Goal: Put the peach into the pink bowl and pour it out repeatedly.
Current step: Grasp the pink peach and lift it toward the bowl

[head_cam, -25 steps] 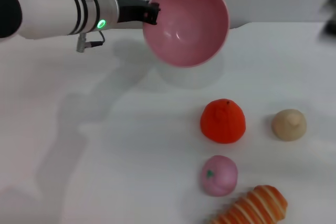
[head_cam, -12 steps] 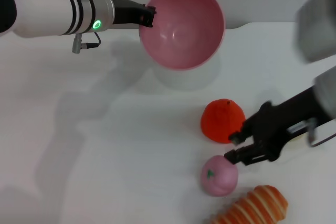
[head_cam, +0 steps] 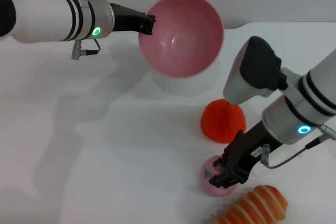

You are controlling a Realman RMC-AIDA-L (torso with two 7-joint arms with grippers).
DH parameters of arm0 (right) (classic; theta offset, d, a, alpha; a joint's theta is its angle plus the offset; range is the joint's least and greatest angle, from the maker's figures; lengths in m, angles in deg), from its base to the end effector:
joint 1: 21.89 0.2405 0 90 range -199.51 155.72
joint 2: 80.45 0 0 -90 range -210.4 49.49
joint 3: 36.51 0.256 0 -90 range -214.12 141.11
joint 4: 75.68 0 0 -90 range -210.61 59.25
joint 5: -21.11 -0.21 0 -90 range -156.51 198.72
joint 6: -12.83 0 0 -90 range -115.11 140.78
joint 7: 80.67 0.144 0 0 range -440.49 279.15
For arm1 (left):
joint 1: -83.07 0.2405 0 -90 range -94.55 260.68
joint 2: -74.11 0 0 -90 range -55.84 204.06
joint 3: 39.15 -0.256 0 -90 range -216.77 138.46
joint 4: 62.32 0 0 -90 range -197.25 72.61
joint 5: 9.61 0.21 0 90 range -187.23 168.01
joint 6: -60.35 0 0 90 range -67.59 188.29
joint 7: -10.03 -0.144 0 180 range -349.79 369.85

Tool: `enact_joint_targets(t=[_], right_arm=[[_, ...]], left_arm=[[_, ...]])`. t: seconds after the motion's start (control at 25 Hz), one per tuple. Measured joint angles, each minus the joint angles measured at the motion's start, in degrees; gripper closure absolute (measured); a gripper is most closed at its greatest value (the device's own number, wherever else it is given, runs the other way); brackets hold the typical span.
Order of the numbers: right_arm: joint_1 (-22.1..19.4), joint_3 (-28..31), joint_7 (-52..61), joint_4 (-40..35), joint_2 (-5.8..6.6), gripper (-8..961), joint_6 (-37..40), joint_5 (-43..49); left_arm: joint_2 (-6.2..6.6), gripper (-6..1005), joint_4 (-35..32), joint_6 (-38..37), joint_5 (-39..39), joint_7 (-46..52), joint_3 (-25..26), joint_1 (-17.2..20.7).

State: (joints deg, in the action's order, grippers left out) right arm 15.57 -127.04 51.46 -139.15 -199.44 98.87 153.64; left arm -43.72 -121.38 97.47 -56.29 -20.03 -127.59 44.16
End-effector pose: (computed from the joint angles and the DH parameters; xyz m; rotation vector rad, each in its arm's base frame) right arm 0.1723 0.3240 -0.0671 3.0198 -0.6867 0.5037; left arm -0.1490 0.4410 -0.0308 -2.2693 -0.8020 -0.2230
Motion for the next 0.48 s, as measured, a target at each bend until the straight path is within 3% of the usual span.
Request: enact_joint_targets(t=[0.48], right_arm=[[0.0, -2.3, 1.9, 0.7, 0.03, 589, -2.0, 1.7]], left_arm=[[-0.05, 917, 0.0, 0.2, 0.0, 0.0, -0.1, 0.3]])
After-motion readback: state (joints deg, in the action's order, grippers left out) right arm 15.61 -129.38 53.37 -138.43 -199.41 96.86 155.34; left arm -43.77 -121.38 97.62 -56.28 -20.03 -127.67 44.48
